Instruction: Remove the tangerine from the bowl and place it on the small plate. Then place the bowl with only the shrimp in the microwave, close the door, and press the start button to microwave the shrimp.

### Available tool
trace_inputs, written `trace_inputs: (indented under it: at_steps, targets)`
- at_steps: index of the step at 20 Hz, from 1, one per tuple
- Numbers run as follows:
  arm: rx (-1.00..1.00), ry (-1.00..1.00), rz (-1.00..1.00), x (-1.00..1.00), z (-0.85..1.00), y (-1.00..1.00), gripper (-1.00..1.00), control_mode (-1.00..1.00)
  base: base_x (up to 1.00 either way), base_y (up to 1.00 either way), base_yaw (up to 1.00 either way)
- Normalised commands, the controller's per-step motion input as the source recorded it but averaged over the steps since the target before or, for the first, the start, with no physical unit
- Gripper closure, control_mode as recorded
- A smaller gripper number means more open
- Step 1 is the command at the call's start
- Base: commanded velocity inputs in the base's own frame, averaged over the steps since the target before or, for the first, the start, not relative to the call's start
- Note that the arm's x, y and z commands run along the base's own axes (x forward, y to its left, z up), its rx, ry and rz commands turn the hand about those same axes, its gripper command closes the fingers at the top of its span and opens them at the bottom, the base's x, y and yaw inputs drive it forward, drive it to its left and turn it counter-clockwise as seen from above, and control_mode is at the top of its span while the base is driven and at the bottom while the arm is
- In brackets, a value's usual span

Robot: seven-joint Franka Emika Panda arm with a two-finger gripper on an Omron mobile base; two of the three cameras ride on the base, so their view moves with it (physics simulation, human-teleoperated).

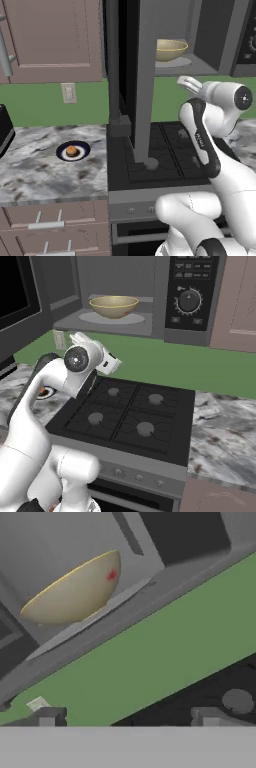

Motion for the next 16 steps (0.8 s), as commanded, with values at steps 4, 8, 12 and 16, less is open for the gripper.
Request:
trace_inputs:
  at_steps: [4,8,12,16]
  targets:
    - [-0.49,-0.03,-0.09,0.00,-0.21,0.00,-1.00,-1.00,0.00,0.00,0.00]
    - [-0.48,-0.02,-0.18,0.00,-0.21,0.00,-1.00,-1.00,0.00,0.00,0.00]
    - [-0.45,0.00,-0.23,0.00,-0.16,0.00,-1.00,-1.00,0.00,0.00,0.00]
    - [-0.39,0.00,-0.25,0.00,0.00,0.00,-1.00,-1.00,0.00,0.00,0.00]
